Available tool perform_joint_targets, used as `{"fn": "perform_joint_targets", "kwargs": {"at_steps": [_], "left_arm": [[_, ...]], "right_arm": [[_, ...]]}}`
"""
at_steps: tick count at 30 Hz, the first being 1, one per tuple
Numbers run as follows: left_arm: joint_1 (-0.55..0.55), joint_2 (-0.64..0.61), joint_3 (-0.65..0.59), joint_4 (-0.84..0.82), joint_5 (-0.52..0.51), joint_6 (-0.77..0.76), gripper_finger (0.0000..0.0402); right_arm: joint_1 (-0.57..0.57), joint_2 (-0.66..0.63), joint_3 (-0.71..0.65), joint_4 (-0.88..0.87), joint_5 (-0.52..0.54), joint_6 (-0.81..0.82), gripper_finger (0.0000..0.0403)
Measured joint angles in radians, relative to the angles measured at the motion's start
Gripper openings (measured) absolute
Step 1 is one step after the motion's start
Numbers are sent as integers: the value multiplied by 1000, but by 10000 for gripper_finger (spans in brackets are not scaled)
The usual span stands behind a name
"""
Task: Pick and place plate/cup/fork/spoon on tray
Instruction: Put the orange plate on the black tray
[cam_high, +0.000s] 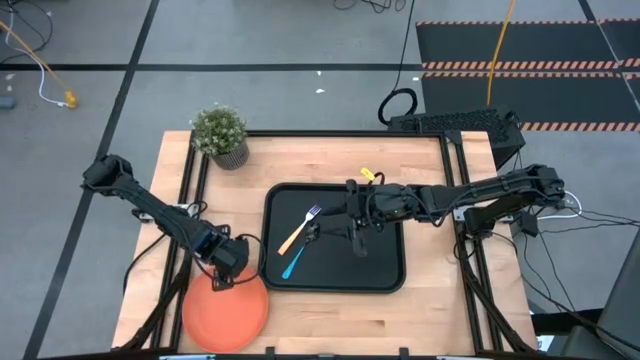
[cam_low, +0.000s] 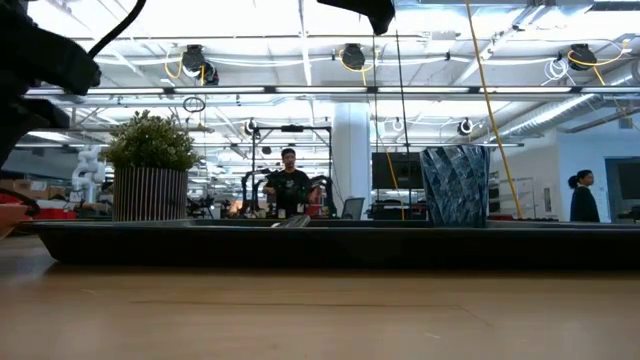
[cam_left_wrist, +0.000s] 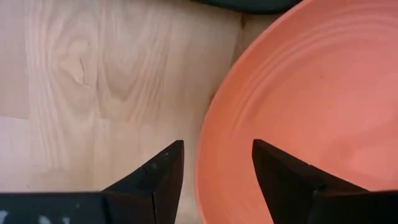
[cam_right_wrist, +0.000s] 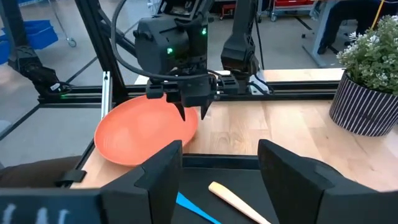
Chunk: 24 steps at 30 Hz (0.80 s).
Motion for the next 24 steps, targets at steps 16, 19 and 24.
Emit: {"fn": "perform_joint_targets", "kwargs": {"at_steps": [16,19,24], "left_arm": [[20,1,-165,127,93,-97,73],[47,-7,-146,100,138,-101,17],[90,-9,-117,115,168,-60,14]], "right_arm": [[0,0,0,-1,12,-15,201],[0,0,0,-1,49,-19,201],[0,0,0,-1,54,-19,201]]}}
